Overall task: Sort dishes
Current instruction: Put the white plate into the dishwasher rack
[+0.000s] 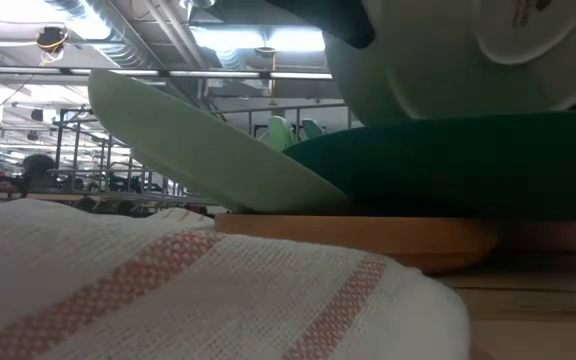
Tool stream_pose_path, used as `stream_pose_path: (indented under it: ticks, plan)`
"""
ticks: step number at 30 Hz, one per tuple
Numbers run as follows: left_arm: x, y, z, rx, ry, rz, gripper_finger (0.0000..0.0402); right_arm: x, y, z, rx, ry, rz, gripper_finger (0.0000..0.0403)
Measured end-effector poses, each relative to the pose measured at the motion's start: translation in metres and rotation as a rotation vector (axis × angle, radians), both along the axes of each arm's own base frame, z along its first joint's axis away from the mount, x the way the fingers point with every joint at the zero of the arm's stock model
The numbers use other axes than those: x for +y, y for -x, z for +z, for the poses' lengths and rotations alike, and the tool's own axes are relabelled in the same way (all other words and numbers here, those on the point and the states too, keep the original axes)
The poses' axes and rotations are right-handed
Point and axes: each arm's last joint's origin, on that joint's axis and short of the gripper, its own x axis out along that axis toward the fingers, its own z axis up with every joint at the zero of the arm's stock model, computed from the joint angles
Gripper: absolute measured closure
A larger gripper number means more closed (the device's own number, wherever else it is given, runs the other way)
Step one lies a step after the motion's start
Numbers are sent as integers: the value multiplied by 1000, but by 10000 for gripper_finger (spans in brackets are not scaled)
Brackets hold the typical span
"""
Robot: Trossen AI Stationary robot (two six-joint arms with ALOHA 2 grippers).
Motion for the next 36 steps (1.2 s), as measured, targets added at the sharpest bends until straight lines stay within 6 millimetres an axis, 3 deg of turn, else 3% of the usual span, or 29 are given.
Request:
stream_pose_path:
  ticks: [14,23,30,36]
  plan:
    - [-18,18,-5,61,55,42,401,-2,4,1,6,63,-32,318]
    - [-19,21,3,25,89,91,401,-7,29,23,-63,186,-154,317]
    - [0,31,47,-81,181,166,402,-13,58,45,-187,295,-298,317]
    - [37,53,99,-187,277,296,401,-18,77,60,-324,383,-432,317]
